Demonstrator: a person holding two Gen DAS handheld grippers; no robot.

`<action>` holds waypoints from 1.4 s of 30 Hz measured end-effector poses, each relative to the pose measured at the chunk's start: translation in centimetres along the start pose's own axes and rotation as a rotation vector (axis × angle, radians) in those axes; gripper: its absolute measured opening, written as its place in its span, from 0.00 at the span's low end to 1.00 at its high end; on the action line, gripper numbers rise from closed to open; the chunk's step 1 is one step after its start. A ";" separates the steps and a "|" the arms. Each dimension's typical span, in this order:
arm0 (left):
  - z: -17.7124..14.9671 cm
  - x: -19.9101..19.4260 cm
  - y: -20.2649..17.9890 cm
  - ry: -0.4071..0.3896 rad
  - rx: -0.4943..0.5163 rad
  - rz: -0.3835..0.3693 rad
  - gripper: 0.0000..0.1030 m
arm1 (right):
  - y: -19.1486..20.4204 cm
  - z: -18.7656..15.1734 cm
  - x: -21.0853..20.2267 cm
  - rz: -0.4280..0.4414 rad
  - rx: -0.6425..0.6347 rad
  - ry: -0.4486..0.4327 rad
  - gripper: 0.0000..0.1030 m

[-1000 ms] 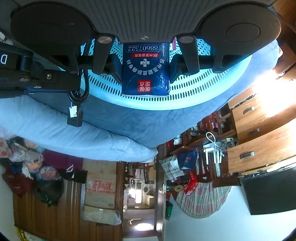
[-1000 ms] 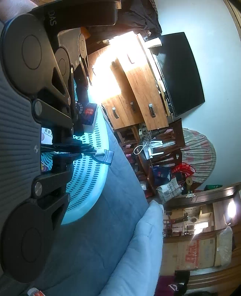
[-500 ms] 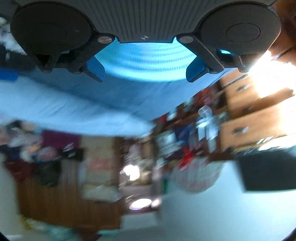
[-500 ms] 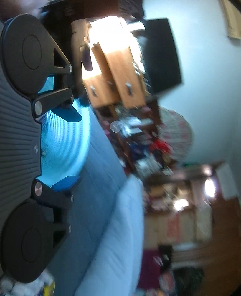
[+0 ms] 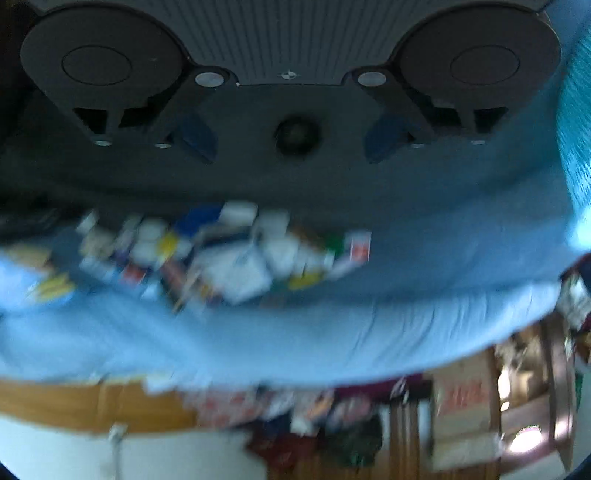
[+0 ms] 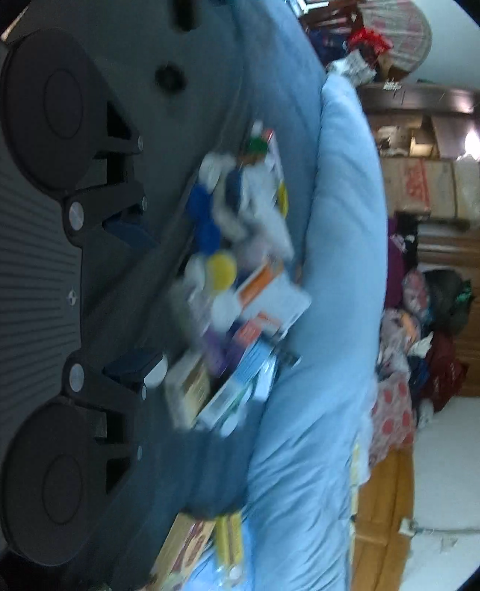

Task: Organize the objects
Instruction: 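Grasp the black cap with the left gripper while the right gripper grasps a white cap, then carry both caps over the blue basket and open both grippers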

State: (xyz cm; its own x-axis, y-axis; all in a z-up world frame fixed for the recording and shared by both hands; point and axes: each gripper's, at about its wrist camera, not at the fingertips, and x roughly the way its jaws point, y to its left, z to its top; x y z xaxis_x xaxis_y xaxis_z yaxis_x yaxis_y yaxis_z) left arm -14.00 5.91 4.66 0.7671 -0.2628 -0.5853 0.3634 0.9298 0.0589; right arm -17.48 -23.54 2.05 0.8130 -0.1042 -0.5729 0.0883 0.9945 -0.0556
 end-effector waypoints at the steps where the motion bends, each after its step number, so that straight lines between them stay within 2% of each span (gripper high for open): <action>1: -0.3 1.1 0.3 0.010 0.000 0.007 0.83 | -0.4 -0.1 0.4 -0.009 -0.001 -0.002 0.61; 6: -1.2 4.8 0.3 0.055 -0.001 0.013 0.83 | -1.4 1.2 3.1 -0.036 0.011 -0.001 0.65; 9: -1.1 6.2 0.3 0.067 -0.013 0.005 0.83 | -1.9 1.7 5.9 -0.061 0.018 0.040 0.65; 13: -0.4 7.1 -0.6 0.060 0.004 -0.003 0.83 | -2.4 1.3 8.7 -0.085 0.021 0.101 0.63; 15: -0.2 7.4 -0.8 0.059 0.005 -0.006 0.83 | -2.8 1.2 9.5 -0.065 0.043 0.123 0.57; 18: -0.1 7.6 -1.1 0.060 0.018 -0.022 0.73 | -2.7 1.2 9.6 -0.041 0.054 0.133 0.45; 19: -0.1 7.5 -1.2 0.059 0.022 -0.033 0.65 | -2.7 1.2 9.6 -0.033 0.064 0.136 0.35; 23: -0.1 6.9 -1.8 0.055 0.027 -0.042 0.39 | -3.4 1.4 8.4 -0.006 0.110 0.111 0.33; 26: 0.9 5.8 -1.8 0.028 -0.001 -0.032 0.39 | -3.4 2.0 6.5 0.026 0.126 0.056 0.33; 29: 3.5 3.3 -1.4 -0.060 -0.010 -0.006 0.39 | -2.3 3.8 4.5 0.072 0.093 -0.009 0.33; 31: 5.8 1.0 -0.5 -0.130 -0.026 0.022 0.39 | -1.2 5.9 3.4 0.111 0.075 -0.055 0.33; 34: 8.9 -3.2 2.1 -0.231 -0.067 0.109 0.39 | 2.3 10.4 1.0 0.212 0.025 -0.162 0.33; 38: 11.2 -9.9 7.1 -0.342 -0.144 0.303 0.39 | 8.5 16.2 -2.2 0.391 -0.041 -0.280 0.33; 42: 10.8 -15.6 12.6 -0.380 -0.223 0.526 0.39 | 16.6 21.0 -5.3 0.613 -0.096 -0.341 0.33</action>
State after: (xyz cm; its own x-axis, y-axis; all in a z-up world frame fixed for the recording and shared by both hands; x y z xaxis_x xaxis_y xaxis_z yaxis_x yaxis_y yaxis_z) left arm -15.70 18.97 23.25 0.9589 0.2040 -0.1972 -0.1947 0.9786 0.0660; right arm -8.24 -6.59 21.37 0.8365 0.4943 -0.2366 -0.4813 0.8691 0.1142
